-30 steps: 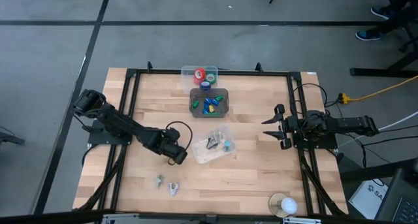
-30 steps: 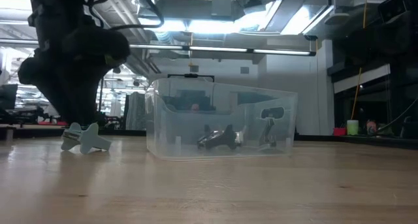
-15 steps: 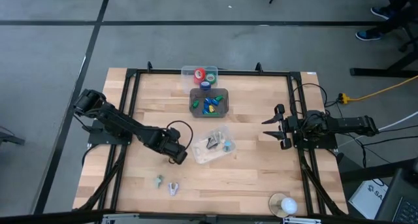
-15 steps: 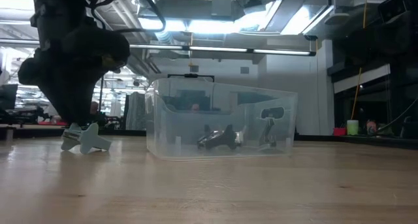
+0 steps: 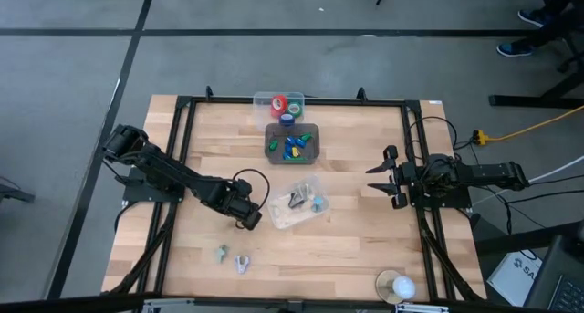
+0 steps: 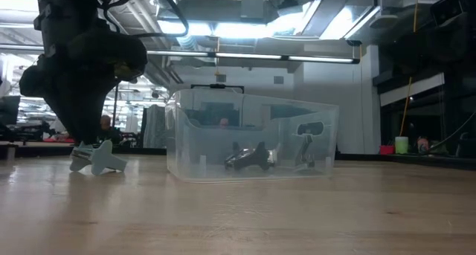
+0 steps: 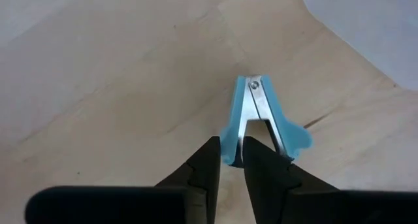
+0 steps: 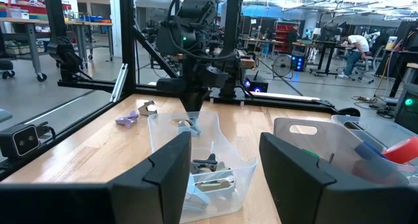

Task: Pick and place Stapler, Stapler remover, tape
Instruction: Put the blue staple remover into the bottom transparent bin

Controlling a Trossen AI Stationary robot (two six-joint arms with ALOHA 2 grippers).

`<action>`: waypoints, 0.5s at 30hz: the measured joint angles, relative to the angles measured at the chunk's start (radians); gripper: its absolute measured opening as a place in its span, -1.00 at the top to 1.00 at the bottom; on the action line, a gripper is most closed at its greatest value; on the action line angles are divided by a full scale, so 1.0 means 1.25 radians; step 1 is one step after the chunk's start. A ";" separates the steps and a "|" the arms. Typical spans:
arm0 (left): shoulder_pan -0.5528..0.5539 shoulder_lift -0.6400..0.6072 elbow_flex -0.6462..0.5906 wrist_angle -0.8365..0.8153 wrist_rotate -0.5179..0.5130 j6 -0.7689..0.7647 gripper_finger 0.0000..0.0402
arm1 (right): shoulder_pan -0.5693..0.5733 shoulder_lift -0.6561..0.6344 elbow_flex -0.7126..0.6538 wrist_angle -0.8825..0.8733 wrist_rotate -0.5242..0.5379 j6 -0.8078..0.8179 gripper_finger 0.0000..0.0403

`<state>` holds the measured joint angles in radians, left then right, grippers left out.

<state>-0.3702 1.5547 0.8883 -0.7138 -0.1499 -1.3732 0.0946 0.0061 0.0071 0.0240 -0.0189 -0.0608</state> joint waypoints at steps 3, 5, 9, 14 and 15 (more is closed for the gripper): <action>0.000 0.000 0.000 0.000 -0.022 0.000 0.73 | 0.000 0.000 0.000 0.000 0.000 0.000 0.07; 0.000 0.000 0.000 0.000 -0.028 0.000 0.75 | 0.000 0.000 0.000 0.000 0.000 0.000 0.07; 0.000 0.001 0.000 0.001 -0.027 0.000 0.78 | 0.000 0.000 0.000 0.000 0.000 0.000 0.07; -0.001 0.007 0.000 0.010 -0.010 0.000 0.82 | 0.000 0.000 0.000 0.000 0.000 0.000 0.07; -0.001 0.007 0.000 0.009 -0.009 0.002 0.83 | 0.000 0.000 0.000 0.000 0.000 0.000 0.07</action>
<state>-0.3714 1.5639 0.8883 -0.7022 -0.1612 -1.3712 0.0944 0.0063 0.0071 0.0240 -0.0189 -0.0607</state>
